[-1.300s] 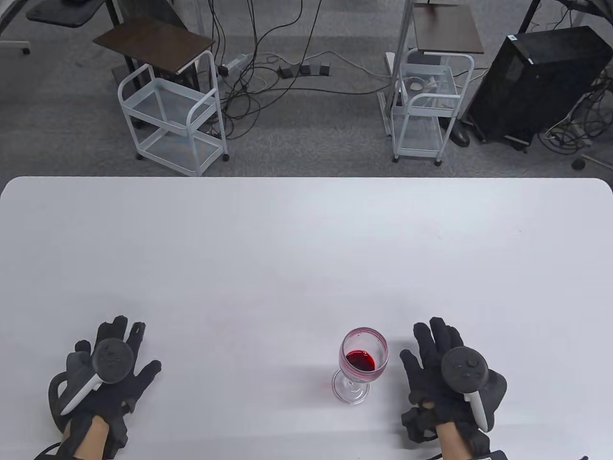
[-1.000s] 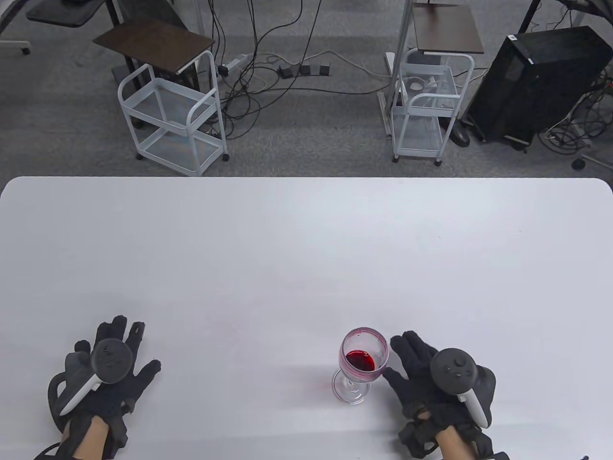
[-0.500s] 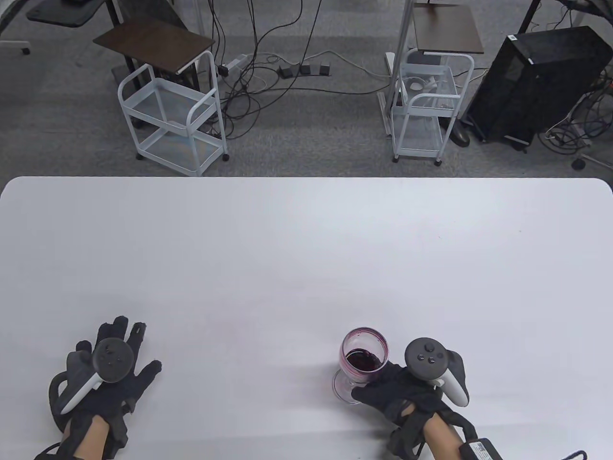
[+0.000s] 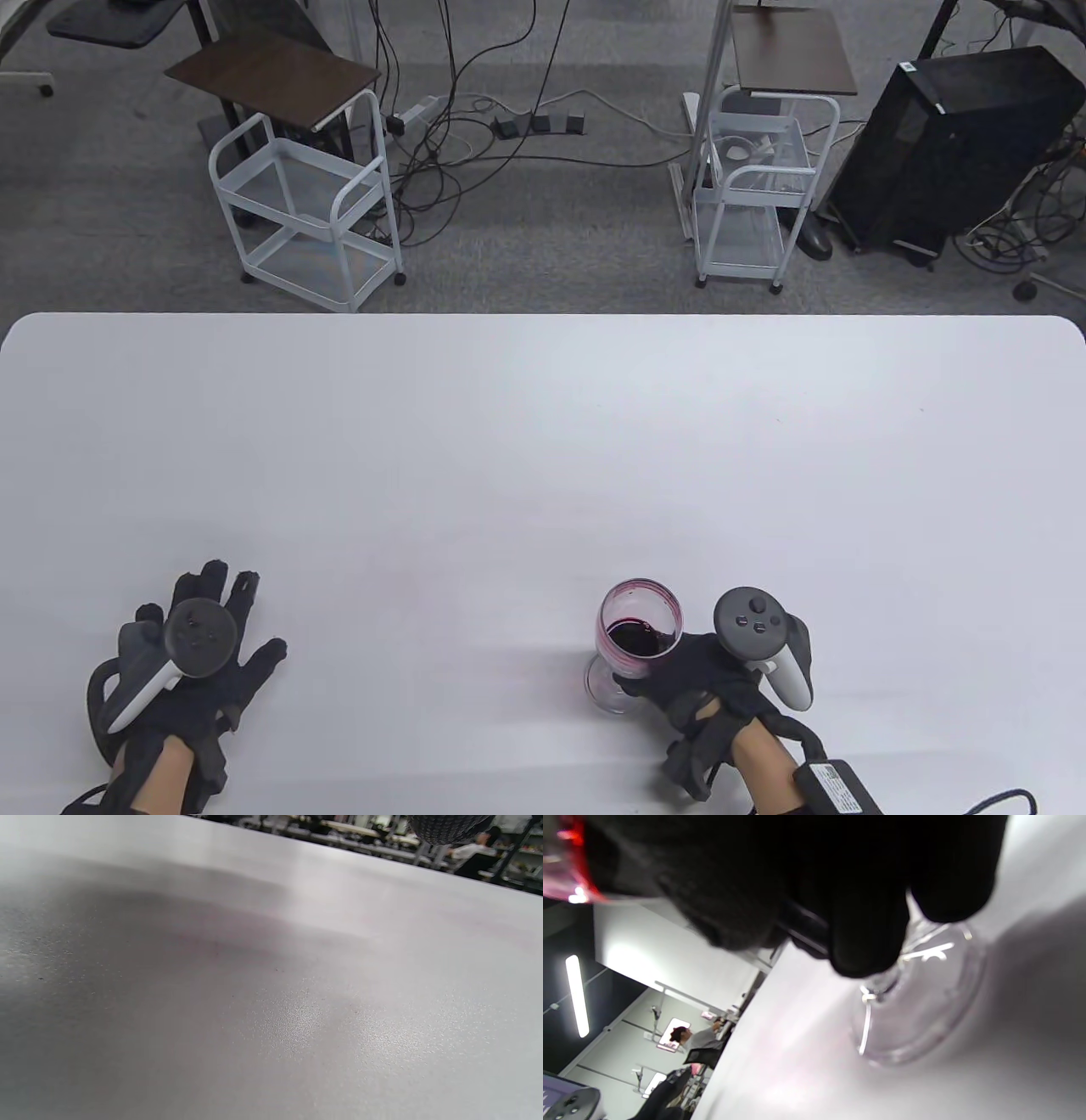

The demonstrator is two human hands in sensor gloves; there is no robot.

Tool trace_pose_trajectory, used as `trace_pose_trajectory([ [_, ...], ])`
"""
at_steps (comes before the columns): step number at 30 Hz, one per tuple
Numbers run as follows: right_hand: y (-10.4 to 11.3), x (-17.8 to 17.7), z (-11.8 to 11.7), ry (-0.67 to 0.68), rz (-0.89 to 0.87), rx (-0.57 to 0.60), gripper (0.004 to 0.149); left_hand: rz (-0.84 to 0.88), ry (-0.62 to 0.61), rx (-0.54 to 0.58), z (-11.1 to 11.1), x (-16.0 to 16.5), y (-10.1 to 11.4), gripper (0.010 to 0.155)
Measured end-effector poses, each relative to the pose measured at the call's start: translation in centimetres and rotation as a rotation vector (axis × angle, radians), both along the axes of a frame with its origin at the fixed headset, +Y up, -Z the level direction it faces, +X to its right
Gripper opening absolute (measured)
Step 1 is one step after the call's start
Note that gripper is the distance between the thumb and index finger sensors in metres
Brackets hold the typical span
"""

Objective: Shake wine glass in air

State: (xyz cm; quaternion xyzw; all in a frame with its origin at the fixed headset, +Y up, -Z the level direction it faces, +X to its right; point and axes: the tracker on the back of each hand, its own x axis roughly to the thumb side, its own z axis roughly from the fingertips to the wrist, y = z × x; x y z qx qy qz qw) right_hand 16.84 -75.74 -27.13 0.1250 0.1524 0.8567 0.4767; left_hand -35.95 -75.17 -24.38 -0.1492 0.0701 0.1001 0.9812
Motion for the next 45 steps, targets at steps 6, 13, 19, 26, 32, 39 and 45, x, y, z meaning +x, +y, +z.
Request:
trace_pose_trajectory([
  [6,1.5,0.3,0.3,-0.07,-0.006,0.101,0.043,-0.003,-0.002,-0.01,0.0,0.1,0.0,0.085],
  [13,1.6,0.4,0.4,-0.085,-0.006,0.121,0.043,-0.01,-0.003,-0.017,-0.1,0.1,-0.1,0.085],
  [19,1.4,0.5,0.7,-0.068,-0.004,0.111,0.043,-0.013,-0.006,-0.015,-0.1,0.2,-0.1,0.085],
  [26,1.7,1.3,0.6,-0.155,0.011,0.143,0.042,-0.009,-0.006,-0.011,-0.1,0.2,-0.1,0.085],
  [32,1.9,1.0,0.5,-0.172,0.002,0.181,0.043,-0.014,-0.005,-0.009,-0.1,0.3,0.0,0.085],
  [39,1.9,1.3,0.7,-0.181,0.005,0.183,0.043,-0.024,-0.008,-0.004,-0.1,0.3,0.0,0.085],
  [45,1.7,1.2,0.7,-0.156,-0.009,0.177,0.042,-0.021,-0.01,0.002,-0.1,0.3,0.0,0.085],
])
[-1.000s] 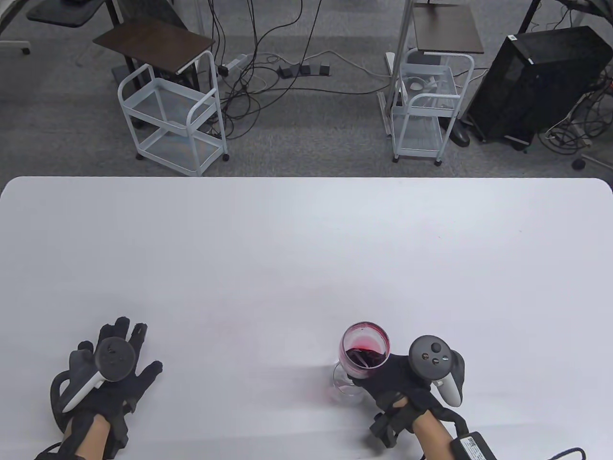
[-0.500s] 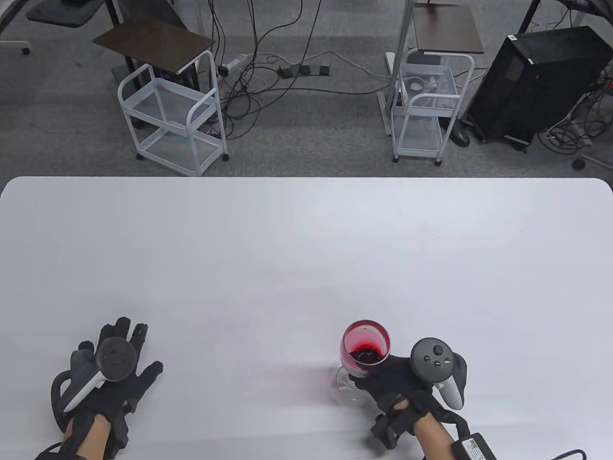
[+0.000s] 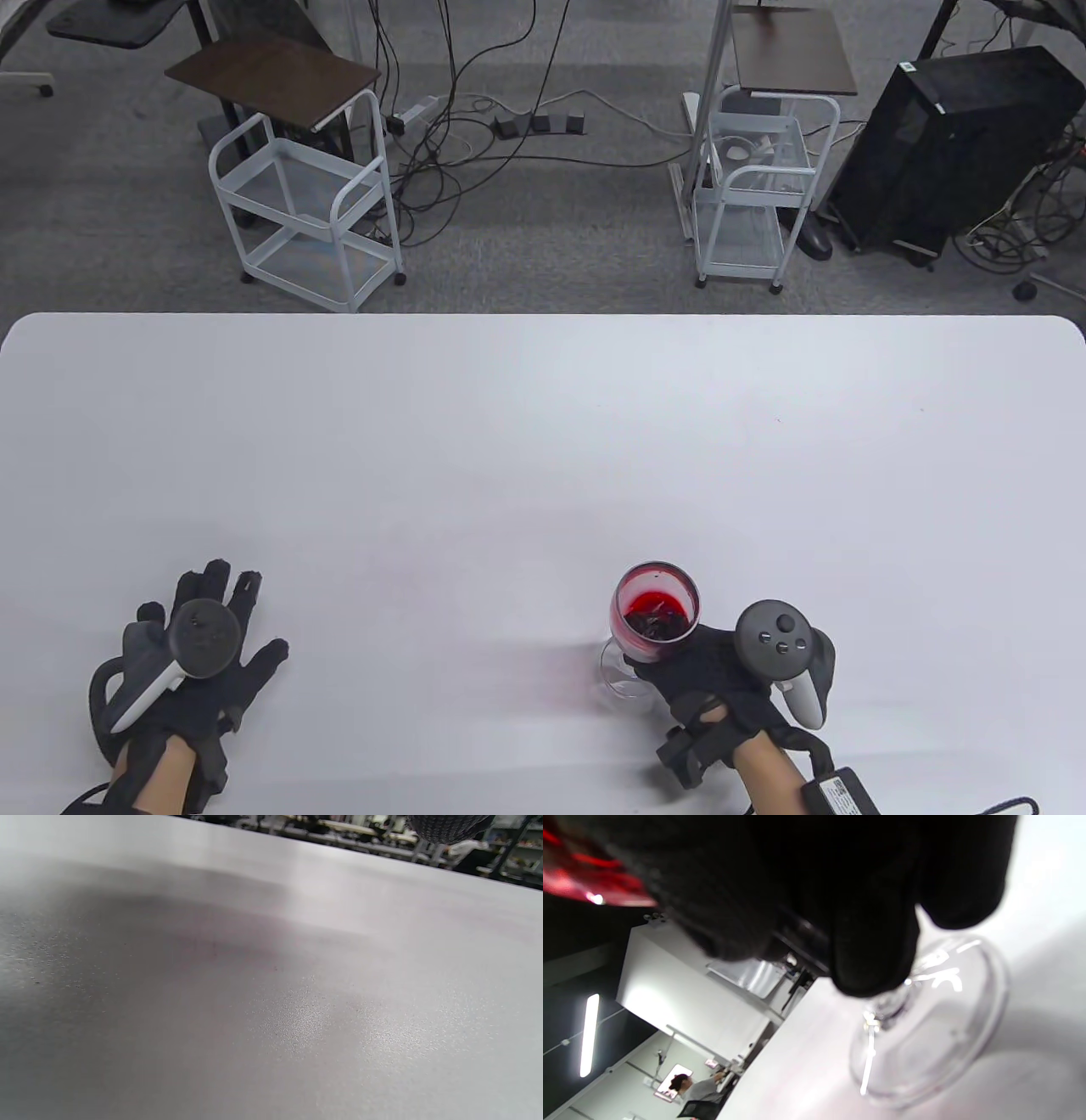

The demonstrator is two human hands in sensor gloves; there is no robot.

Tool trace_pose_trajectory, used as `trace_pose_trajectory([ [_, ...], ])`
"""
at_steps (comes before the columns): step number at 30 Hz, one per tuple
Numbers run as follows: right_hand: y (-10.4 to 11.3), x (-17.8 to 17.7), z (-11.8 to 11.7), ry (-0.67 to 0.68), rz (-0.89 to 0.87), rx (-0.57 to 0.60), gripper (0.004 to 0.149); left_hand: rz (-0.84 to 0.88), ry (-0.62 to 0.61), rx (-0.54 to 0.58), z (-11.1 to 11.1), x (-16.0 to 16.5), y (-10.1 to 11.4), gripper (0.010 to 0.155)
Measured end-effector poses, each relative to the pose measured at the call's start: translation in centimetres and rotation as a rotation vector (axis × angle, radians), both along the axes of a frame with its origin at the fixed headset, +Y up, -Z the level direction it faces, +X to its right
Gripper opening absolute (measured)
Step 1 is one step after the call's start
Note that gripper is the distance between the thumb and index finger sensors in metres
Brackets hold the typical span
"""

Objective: Shake wine glass in air

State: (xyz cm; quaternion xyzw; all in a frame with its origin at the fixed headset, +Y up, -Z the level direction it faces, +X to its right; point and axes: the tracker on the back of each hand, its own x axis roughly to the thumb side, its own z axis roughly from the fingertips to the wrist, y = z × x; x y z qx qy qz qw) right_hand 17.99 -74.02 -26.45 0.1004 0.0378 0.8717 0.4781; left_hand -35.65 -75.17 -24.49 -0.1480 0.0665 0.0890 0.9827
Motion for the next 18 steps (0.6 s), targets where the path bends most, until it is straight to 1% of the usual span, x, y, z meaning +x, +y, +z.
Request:
trace_pose_trajectory([
  [3,0.18,0.31,0.05,-0.053,0.035,0.033,0.042,0.003,0.001,0.0,0.04,0.0,0.03,0.085],
  [4,0.1,0.28,0.1,-0.051,0.039,0.026,0.042,0.004,0.001,0.002,0.05,-0.01,0.04,0.085],
  [6,-0.07,-0.11,0.2,0.007,0.017,0.007,0.042,0.003,0.0,0.002,0.0,-0.01,0.04,0.085],
  [7,-0.02,-0.13,0.17,0.01,0.008,0.01,0.042,0.002,0.0,0.002,-0.02,-0.01,0.04,0.085],
  [10,0.2,0.38,0.05,-0.054,0.016,0.036,0.042,0.004,0.003,0.009,0.04,-0.06,0.13,0.085],
  [13,-0.1,0.11,0.15,-0.014,0.01,0.006,0.042,0.004,0.001,0.011,-0.01,-0.05,0.1,0.085],
  [14,-0.02,0.1,0.14,-0.016,0.011,0.013,0.042,0.002,0.0,0.007,-0.04,-0.02,0.07,0.085],
  [16,0.22,0.45,0.11,-0.064,0.015,0.039,0.042,0.003,0.0,0.006,-0.04,-0.01,0.06,0.085],
  [18,0.09,0.43,0.14,-0.052,0.033,0.024,0.042,0.005,-0.002,0.011,0.01,-0.02,0.11,0.085],
])
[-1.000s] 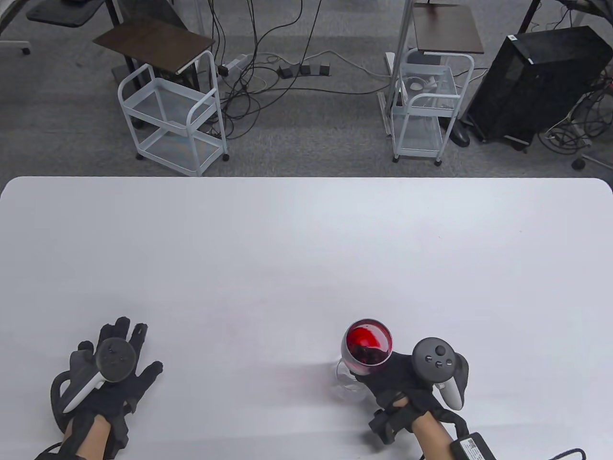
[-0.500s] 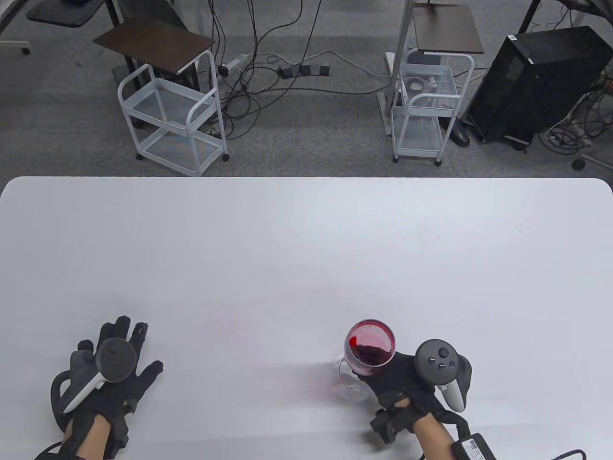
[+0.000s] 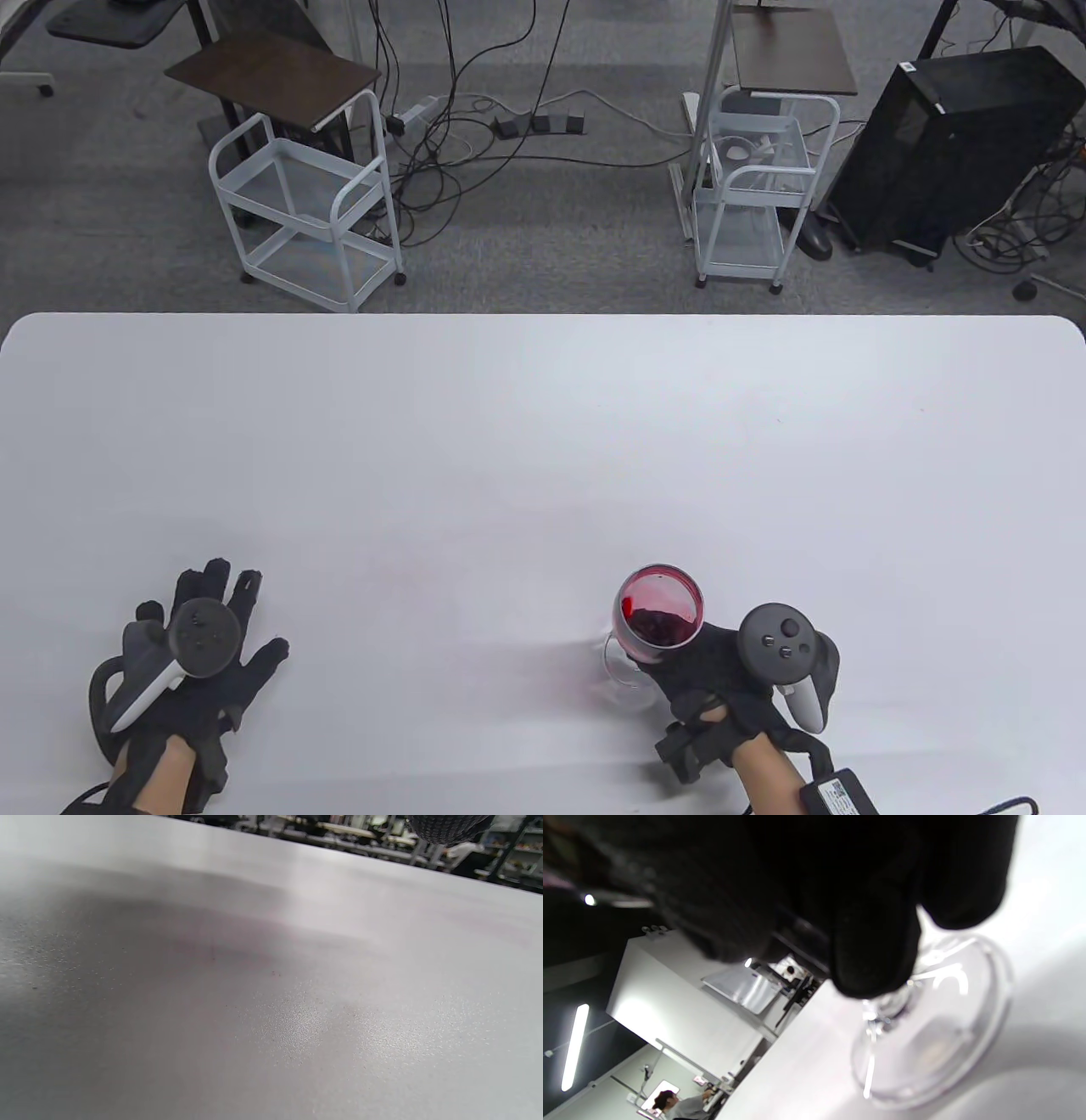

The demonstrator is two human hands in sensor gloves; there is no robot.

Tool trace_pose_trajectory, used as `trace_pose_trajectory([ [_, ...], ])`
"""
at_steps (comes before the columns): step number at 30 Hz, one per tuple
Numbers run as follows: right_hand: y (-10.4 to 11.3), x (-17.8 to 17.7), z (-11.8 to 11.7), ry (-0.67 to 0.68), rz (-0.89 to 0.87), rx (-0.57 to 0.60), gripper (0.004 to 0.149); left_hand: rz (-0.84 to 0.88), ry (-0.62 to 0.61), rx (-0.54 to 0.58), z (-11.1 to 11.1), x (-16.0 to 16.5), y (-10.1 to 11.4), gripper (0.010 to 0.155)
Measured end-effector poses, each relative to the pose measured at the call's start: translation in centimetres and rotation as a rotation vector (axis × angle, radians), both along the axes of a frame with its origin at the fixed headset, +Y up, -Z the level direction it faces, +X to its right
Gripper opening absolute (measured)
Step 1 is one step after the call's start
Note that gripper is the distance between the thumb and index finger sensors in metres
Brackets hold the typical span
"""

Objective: Shake wine glass in air

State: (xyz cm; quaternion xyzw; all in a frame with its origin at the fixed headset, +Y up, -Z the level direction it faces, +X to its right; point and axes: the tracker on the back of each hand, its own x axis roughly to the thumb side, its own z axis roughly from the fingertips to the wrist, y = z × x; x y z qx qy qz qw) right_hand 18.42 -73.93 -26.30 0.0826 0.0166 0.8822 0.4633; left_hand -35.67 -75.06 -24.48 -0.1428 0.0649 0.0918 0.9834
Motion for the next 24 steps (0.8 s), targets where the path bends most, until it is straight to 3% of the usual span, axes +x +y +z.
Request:
trace_pose_trajectory([
  [3,-0.2,-0.6,0.0,0.077,-0.014,-0.018,0.042,-0.003,-0.002,-0.005,0.0,0.0,0.0,0.085],
  [6,0.2,-0.4,-0.1,0.021,0.01,0.018,0.042,-0.004,0.003,0.007,0.1,0.0,0.1,0.085],
  [10,0.0,-0.6,0.1,0.072,-0.024,-0.007,0.042,-0.015,-0.003,0.011,0.0,0.2,0.1,0.085],
  [13,0.3,0.2,0.0,-0.005,-0.014,0.028,0.042,-0.014,-0.005,0.015,0.1,0.2,0.2,0.085],
  [17,0.0,-0.2,0.1,0.06,-0.024,0.006,0.042,-0.02,-0.005,0.028,0.1,0.2,0.2,0.085],
  [20,0.3,0.3,-0.1,-0.016,-0.025,0.037,0.042,-0.036,0.001,0.048,0.2,0.3,0.4,0.085],
  [24,0.1,0.1,0.0,0.029,-0.066,0.006,0.042,-0.048,-0.007,0.061,0.2,0.5,0.5,0.085],
])
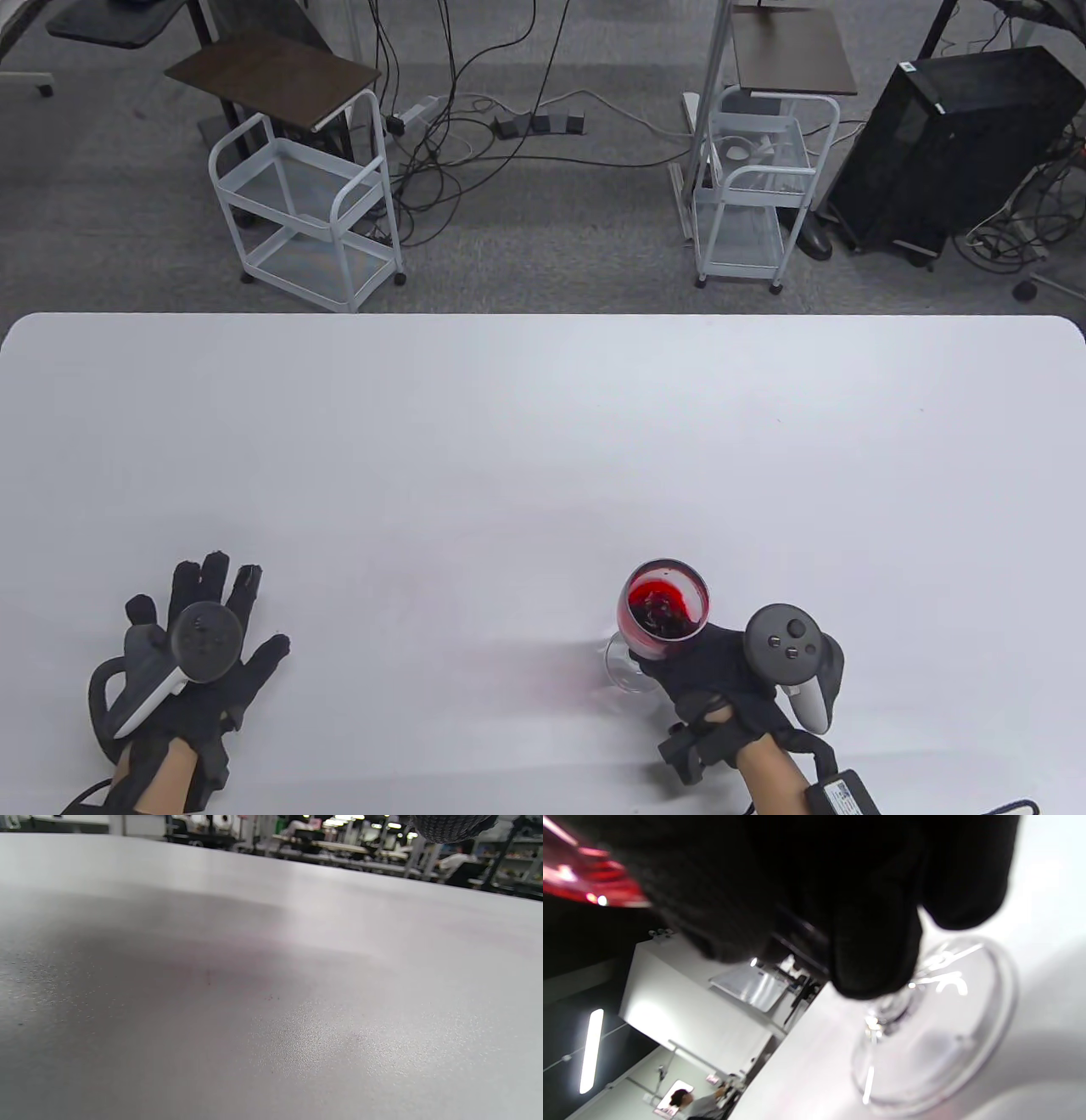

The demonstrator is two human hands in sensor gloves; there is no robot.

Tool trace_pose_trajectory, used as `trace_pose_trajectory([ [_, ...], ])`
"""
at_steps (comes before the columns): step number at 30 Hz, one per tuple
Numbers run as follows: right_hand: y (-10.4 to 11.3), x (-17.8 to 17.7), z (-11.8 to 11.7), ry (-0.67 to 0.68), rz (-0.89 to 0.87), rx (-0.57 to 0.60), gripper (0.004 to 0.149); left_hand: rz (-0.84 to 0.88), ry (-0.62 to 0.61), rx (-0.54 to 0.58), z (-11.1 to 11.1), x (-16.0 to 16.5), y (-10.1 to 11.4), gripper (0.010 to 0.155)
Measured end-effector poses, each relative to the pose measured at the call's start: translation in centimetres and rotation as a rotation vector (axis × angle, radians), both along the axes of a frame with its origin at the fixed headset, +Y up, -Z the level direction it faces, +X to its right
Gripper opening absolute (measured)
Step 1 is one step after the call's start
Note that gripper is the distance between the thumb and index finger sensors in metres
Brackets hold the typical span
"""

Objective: Shake wine glass in air

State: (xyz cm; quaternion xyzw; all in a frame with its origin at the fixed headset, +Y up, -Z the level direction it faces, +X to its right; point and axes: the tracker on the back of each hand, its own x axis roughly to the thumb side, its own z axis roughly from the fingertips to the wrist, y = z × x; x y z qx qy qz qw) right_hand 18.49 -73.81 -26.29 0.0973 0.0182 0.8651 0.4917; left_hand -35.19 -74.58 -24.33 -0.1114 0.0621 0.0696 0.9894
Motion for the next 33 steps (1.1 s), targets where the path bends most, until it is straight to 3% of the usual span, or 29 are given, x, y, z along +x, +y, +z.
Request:
trace_pose_trajectory([
  [3,0.32,0.44,-0.15,-0.065,0.032,0.038,0.042,-0.002,0.001,-0.001,-0.01,0.05,-0.01,0.085],
  [7,-0.04,-0.26,0.02,0.029,0.037,0.004,0.042,0.017,0.0,0.002,0.03,0.05,-0.04,0.085],
  [10,0.32,0.14,-0.08,-0.051,0.041,0.037,0.042,-0.023,-0.007,-0.005,-0.01,0.41,-0.18,0.085],
  [14,0.0,-0.09,0.07,0.018,0.02,0.01,0.042,-0.015,-0.009,-0.003,-0.05,0.45,-0.19,0.085],
  [17,0.38,0.35,0.04,-0.042,0.015,0.041,0.042,-0.003,-0.002,-0.005,0.0,0.31,-0.21,0.085],
  [21,0.11,-0.2,0.12,0.024,0.035,0.016,0.042,0.005,-0.004,-0.013,-0.04,0.35,-0.26,0.085],
  [25,0.31,0.36,0.0,-0.037,0.039,0.033,0.042,-0.003,-0.003,-0.014,-0.04,0.38,-0.24,0.085],
  [28,0.08,-0.22,0.1,0.036,0.044,0.015,0.042,-0.003,-0.005,-0.017,-0.13,0.37,-0.31,0.085],
  [33,0.42,0.14,0.28,-0.016,0.037,0.058,0.042,0.011,-0.008,-0.011,0.01,0.34,-0.11,0.085],
])
